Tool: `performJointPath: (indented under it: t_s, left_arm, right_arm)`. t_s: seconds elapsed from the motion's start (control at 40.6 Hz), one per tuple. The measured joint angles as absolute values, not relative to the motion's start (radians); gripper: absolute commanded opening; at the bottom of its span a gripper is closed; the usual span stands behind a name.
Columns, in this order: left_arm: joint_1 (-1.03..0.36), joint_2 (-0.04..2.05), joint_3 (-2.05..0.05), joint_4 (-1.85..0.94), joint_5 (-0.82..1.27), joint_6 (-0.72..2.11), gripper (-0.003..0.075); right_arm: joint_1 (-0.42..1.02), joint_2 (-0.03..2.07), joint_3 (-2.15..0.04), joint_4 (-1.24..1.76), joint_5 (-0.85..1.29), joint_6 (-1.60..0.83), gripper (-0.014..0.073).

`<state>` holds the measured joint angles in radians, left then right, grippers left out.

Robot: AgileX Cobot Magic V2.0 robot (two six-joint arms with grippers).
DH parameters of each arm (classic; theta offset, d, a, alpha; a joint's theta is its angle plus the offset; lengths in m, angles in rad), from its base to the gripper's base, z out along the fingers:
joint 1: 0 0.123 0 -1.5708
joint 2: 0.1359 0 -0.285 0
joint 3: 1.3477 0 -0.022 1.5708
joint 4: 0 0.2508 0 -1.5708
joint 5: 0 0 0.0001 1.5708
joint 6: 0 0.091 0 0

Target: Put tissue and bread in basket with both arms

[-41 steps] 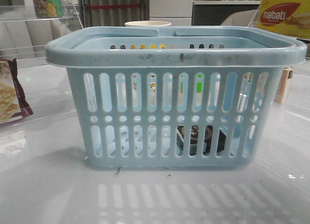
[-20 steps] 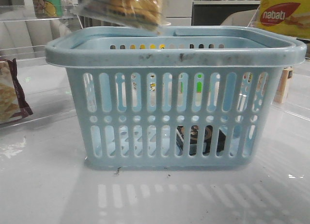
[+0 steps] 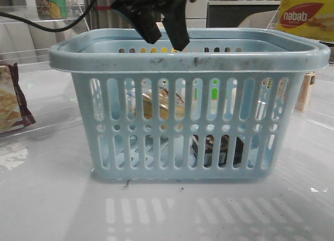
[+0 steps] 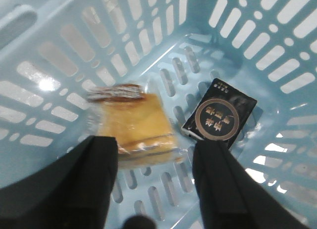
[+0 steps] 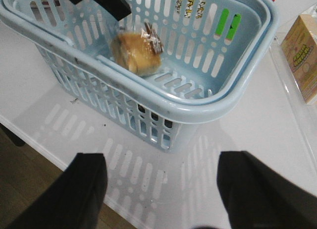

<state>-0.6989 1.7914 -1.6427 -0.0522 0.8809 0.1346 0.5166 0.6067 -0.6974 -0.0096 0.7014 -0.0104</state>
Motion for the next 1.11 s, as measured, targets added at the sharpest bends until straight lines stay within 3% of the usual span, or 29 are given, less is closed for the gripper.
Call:
performJointPath:
  t_s: [0.345,0.812,1.108]
  left_arm:
    - [-0.699,1.493,-1.523,-0.101,0.874,0.135,0.0443]
    - [-0.699,0.844,-0.995,-0.105,0.8,0.135,0.0443]
    - [-0.699,0.597,-0.751,-0.105,0.8,0.135,0.0443]
  right_arm:
    - [0.517,0.607,-0.697,-0.01,0.701,-0.01,0.0571]
    - [0.517,0.607,-0.697,-0.01,0.701,-0.01,0.0571]
    - [0.517,0.607,-0.697,-0.01,0.701,-0.01,0.0571]
